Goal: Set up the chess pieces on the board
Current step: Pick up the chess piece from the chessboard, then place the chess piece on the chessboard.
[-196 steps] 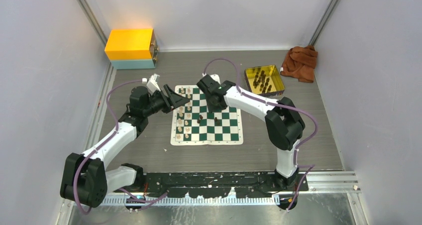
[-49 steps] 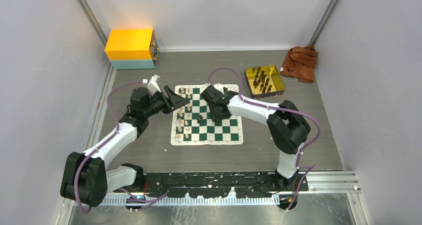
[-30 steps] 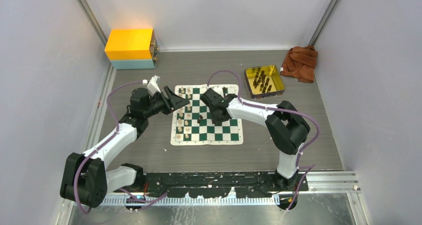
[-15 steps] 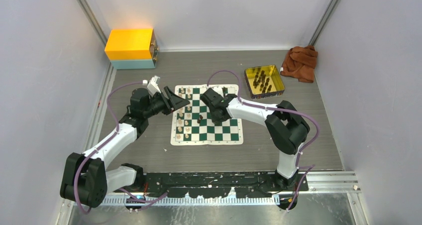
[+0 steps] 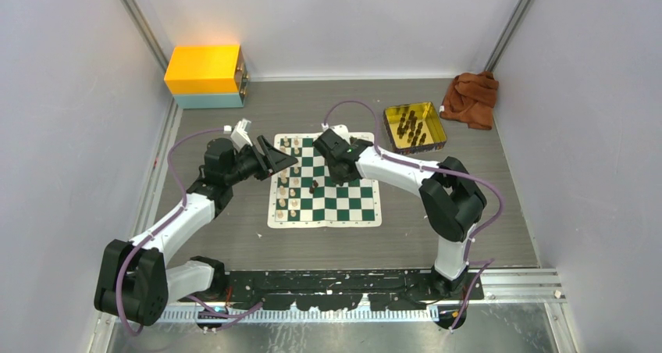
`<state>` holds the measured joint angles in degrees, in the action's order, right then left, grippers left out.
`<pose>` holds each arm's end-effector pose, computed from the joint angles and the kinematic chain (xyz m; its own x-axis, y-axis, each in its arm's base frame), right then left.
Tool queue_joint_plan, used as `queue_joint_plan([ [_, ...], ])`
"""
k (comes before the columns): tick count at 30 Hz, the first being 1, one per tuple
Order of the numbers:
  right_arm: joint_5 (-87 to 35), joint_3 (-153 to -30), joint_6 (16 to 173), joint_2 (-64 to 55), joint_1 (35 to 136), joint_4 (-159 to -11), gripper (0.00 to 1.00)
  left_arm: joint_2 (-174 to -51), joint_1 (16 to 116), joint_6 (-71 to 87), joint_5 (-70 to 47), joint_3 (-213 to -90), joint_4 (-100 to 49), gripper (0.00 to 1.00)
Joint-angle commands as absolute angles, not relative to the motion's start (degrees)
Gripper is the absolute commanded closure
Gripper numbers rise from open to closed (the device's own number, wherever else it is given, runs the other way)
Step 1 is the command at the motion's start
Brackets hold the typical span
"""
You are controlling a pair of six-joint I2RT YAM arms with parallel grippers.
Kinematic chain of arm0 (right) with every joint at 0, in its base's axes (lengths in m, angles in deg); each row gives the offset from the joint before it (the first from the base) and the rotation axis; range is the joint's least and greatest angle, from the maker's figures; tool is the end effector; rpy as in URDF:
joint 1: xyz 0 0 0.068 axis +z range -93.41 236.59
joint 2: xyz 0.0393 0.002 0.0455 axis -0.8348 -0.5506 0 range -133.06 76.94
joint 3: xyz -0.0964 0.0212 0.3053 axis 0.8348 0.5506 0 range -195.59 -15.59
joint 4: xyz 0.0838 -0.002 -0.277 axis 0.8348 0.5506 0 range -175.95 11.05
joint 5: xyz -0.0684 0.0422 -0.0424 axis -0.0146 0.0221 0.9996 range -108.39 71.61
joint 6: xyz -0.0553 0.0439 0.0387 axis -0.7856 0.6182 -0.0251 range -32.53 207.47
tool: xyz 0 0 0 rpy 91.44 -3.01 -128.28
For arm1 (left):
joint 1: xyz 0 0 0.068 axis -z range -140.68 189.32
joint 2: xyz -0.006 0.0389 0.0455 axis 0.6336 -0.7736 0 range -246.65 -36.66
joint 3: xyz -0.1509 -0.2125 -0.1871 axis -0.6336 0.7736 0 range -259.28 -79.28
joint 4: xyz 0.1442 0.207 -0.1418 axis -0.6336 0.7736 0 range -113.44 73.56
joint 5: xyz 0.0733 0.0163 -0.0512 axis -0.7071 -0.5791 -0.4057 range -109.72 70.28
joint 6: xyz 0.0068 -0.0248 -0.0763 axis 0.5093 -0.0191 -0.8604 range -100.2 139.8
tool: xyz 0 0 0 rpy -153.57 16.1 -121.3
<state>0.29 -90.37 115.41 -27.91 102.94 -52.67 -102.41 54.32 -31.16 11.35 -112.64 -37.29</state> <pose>0.3135 0.2964 0.2057 -0.8197 -0.2162 -0.5304 -0.2288 0.9725 -0.0427 0.2631 -0.1076 0.2603 -0.7328 -0.4924 -0.4697 0.1988 0.5053 -0.8397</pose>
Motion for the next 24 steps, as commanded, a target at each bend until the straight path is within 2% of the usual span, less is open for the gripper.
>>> queue_joint_plan([
  [1, 2.7, -93.8, 114.0, -26.2, 100.7, -52.5, 0.96, -100.8, 54.5, -30.9, 11.3, -112.4, -38.8, 0.43],
  [10, 0.7, -95.4, 112.9, -29.2, 95.4, -53.4, 0.97, -101.3, 54.5, -30.6, 11.4, -112.3, -39.0, 0.43],
  [24, -1.2, -97.6, 112.1, -33.7, 93.2, -54.4, 0.97, -103.0, 54.5, -30.6, 11.5, -112.6, -40.0, 0.43],
])
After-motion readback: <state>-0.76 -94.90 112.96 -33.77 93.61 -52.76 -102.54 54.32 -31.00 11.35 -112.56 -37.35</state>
